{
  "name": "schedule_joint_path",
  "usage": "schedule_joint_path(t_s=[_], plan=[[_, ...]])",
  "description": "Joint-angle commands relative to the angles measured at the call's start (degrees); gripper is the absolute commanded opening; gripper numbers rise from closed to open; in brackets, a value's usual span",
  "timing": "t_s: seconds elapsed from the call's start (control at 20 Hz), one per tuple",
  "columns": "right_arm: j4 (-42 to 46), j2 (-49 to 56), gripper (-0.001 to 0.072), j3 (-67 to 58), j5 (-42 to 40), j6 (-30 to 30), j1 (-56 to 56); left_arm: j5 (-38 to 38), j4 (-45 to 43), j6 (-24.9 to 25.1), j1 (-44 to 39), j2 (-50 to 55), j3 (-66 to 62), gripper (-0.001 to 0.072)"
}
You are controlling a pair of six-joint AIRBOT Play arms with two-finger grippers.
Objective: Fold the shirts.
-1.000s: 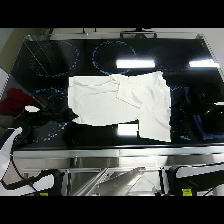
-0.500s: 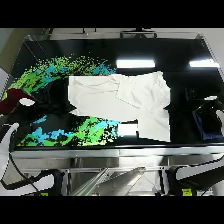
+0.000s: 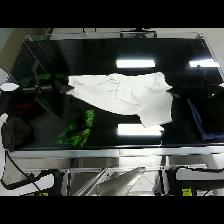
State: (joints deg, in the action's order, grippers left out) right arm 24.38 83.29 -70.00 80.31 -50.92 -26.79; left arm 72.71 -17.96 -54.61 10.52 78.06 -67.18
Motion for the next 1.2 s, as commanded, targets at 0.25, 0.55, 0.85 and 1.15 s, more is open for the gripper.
schedule_joint_path(t_s=[0.25,0.55,0.85,1.15], plan=[[-29.6,-38.0,0.0023,-3.1,-8.2,10.6,-13.0,17.9,33.1,5.6,6.7,-12.4,-16.0,0.0025],[-29.5,-54.0,0.0023,-3.1,-28.3,12.2,-17.3,19.2,40.5,5.8,25.3,-24.2,-17.4,0.0025],[-22.5,-51.8,0.0023,-1.9,-20.6,8.9,-16.9,21.9,38.6,8.4,35.7,-27.2,-5.9,0.0025],[-19.4,-44.7,0.0023,4.1,-16.0,8.7,-10.4,22.1,34.6,12.1,23.5,-17.7,0.8,0.0025]])
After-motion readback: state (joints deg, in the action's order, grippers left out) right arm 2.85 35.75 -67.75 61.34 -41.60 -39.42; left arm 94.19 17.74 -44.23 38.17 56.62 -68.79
